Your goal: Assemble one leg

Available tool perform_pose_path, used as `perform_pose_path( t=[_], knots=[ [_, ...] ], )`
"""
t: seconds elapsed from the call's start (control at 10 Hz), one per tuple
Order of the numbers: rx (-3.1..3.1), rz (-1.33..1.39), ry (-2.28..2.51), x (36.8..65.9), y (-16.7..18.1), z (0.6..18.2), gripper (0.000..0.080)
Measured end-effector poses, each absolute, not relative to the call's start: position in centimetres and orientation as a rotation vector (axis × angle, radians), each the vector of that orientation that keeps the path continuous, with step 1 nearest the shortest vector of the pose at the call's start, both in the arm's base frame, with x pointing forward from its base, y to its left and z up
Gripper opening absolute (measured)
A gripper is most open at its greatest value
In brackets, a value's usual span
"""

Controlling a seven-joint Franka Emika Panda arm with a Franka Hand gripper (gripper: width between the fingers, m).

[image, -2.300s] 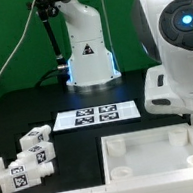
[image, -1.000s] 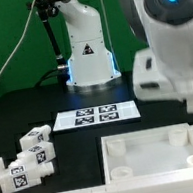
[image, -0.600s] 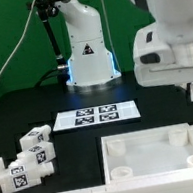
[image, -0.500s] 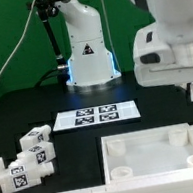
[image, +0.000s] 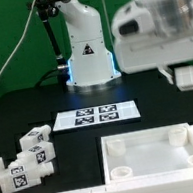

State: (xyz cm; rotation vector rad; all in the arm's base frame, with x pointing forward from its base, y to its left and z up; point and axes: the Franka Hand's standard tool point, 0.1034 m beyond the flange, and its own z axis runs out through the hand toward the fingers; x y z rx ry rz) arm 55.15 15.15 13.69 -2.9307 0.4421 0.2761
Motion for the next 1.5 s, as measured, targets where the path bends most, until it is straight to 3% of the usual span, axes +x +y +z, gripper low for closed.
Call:
perform_pose_path(
  t=[0.5,0.6,0.8,1.2,1.3,1.5],
  knots=[
    [-2.902,-0.173,0.462,55.3,17.4,12.8,0.0282],
    [-2.913,-0.272,0.406,56.0,17.2,13.1,0.0282],
    [-2.852,-0.569,0.364,58.2,18.6,15.2,0.0282],
    [-2.706,-0.811,0.396,57.5,21.4,15.1,0.0282],
    [-2.736,-0.835,0.324,57.8,21.0,14.8,0.0282],
    [-2.811,-0.916,0.218,60.9,16.3,14.5,0.0282]
  ],
)
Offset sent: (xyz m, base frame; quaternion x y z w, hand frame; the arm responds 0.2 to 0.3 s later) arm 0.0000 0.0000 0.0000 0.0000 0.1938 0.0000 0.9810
